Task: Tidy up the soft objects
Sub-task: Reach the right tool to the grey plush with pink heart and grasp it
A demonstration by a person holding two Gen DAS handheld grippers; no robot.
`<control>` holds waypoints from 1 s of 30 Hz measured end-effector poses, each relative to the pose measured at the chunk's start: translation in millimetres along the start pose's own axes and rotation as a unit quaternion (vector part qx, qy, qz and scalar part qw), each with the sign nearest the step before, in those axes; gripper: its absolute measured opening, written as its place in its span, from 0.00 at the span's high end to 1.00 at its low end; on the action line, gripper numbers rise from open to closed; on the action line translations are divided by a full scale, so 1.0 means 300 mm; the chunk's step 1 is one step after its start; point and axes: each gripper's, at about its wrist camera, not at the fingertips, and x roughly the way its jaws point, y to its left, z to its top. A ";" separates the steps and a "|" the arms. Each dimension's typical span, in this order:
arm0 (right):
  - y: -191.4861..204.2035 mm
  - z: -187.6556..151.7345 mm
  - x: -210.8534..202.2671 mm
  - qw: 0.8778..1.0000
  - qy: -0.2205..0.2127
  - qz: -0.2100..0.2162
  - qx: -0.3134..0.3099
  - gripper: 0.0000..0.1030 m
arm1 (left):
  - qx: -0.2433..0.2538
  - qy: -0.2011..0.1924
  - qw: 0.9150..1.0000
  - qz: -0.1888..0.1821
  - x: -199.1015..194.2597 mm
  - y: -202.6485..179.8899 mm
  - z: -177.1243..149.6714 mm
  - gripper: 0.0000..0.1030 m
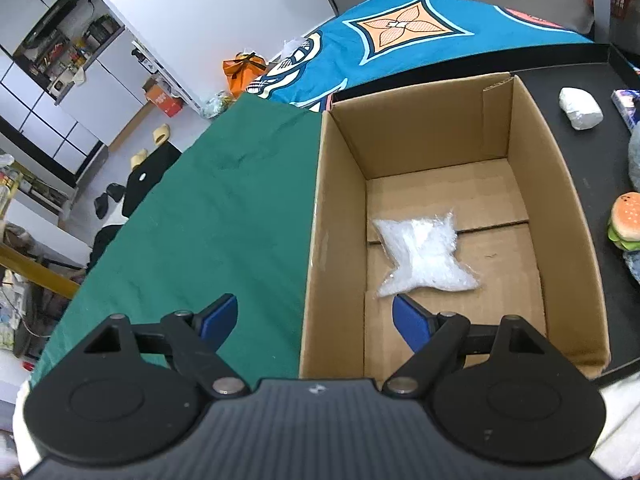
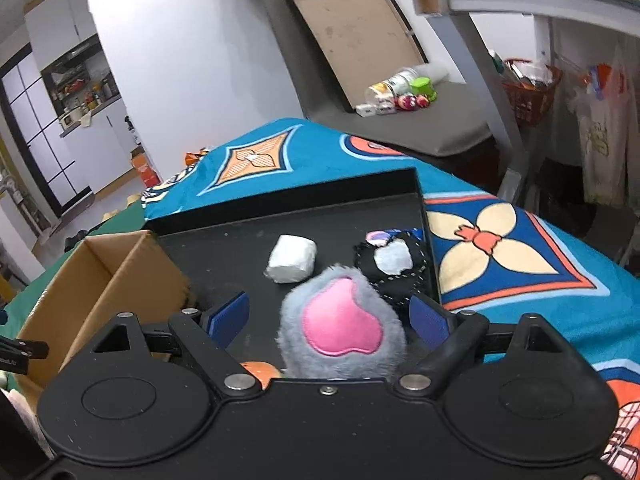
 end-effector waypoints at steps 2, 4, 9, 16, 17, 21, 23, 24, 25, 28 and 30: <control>-0.004 -0.003 0.009 1.000 0.003 -0.004 0.000 0.16 | 0.001 0.004 1.000 0.005 0.003 -0.003 0.009 0.15; -0.010 -0.005 0.017 1.000 0.006 -0.009 -0.003 0.16 | 0.005 0.006 1.000 0.011 0.006 -0.009 0.014 0.12; -0.044 -0.009 0.047 0.999 0.024 0.001 0.034 0.16 | -0.006 0.030 0.999 0.017 0.030 -0.007 0.028 0.12; -0.052 -0.026 0.096 0.995 0.066 0.027 0.070 0.29 | -0.007 0.037 0.999 0.019 0.036 -0.005 0.035 0.12; -0.052 -0.024 0.093 0.994 0.067 0.029 0.078 0.36 | -0.010 0.042 0.999 0.016 0.039 -0.002 0.034 0.12; -0.035 -0.016 0.073 0.994 0.066 0.031 0.077 0.40 | -0.031 0.056 0.998 0.006 0.055 0.014 0.033 0.12; -0.031 -0.012 0.058 0.995 0.061 0.033 0.076 0.41 | -0.033 0.055 0.998 0.003 0.053 0.016 0.030 0.12; -0.030 -0.009 0.054 0.995 0.059 0.035 0.076 0.41 | -0.031 0.053 0.998 0.002 0.050 0.015 0.028 0.12; -0.025 -0.011 0.045 0.995 0.058 0.035 0.074 0.41 | -0.029 0.051 0.998 0.000 0.047 0.013 0.025 0.12; -0.012 -0.006 0.029 0.996 0.055 0.033 0.069 0.41 | -0.025 0.046 0.999 -0.003 0.041 0.015 0.019 0.12; -0.003 0.005 0.023 0.996 0.050 0.033 0.067 0.41 | -0.030 0.042 0.999 -0.010 0.034 0.025 0.018 0.12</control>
